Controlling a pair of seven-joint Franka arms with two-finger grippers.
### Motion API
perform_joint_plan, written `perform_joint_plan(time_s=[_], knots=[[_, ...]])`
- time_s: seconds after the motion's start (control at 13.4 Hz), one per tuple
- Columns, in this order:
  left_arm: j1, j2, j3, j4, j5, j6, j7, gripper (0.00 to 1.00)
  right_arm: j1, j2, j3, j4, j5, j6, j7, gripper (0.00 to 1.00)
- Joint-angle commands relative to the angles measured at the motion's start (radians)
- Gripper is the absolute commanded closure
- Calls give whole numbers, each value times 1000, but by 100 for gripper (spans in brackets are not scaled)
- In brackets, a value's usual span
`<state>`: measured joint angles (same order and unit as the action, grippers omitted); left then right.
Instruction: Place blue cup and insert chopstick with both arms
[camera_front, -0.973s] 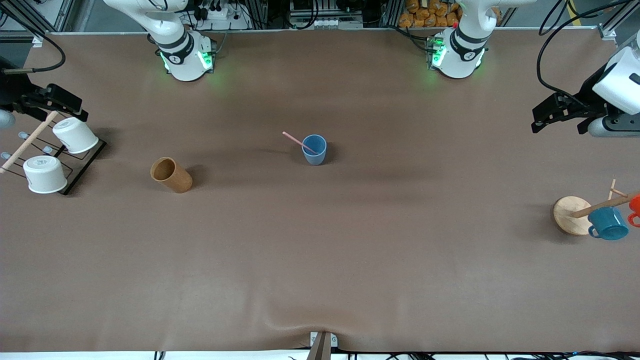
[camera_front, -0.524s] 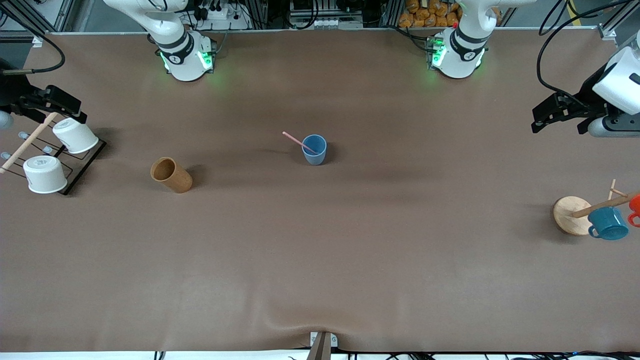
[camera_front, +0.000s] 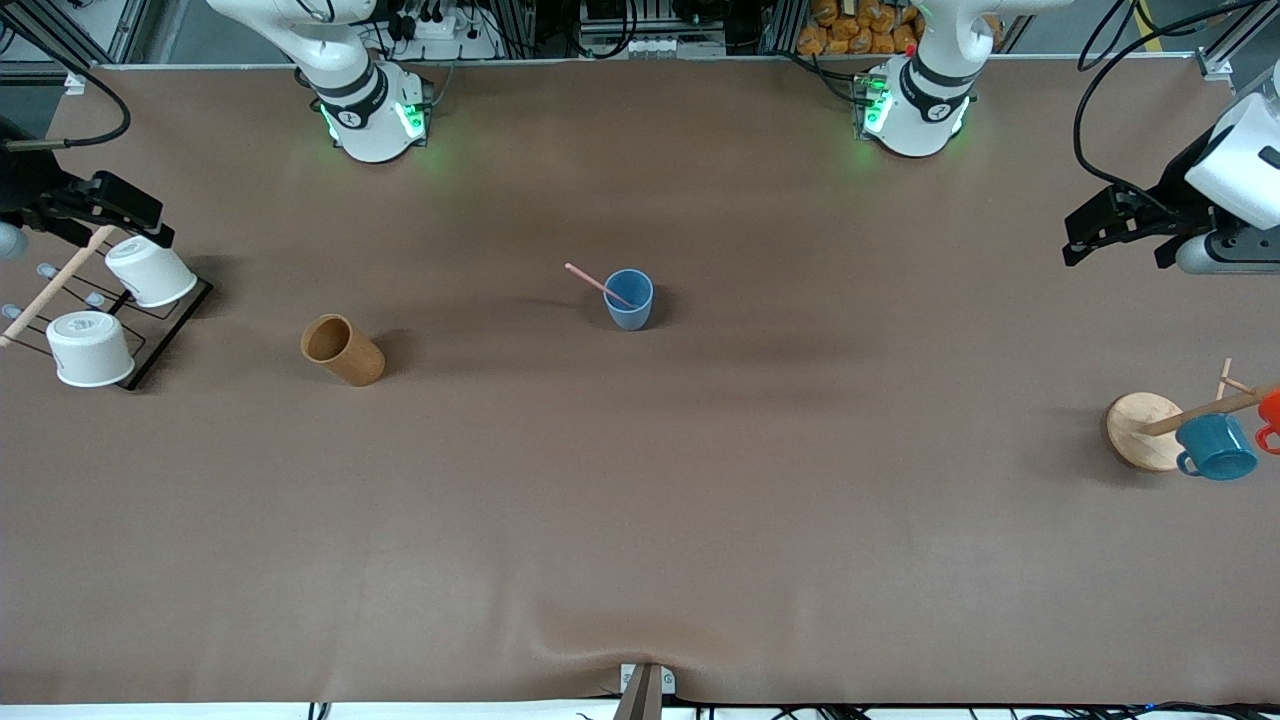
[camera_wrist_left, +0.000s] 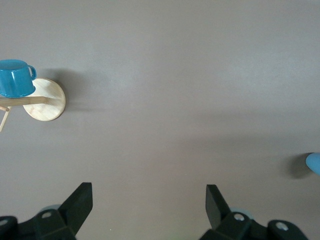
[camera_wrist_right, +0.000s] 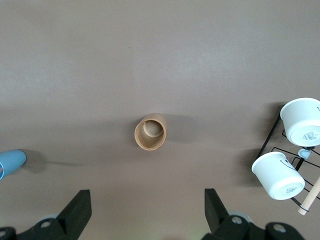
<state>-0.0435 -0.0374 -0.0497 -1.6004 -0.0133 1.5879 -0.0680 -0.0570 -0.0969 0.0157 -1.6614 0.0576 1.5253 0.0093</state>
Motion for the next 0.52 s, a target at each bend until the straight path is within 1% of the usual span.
perform_joint_plan(time_s=[0.0,0.45], knots=[[10,-27,-2,-12,-24,-8,25,0,8,11,0,22,-21,-5,17,0],[8,-12,-4,16,-11,-20,20,0,8,11,1,22,-21,-5,18,0]])
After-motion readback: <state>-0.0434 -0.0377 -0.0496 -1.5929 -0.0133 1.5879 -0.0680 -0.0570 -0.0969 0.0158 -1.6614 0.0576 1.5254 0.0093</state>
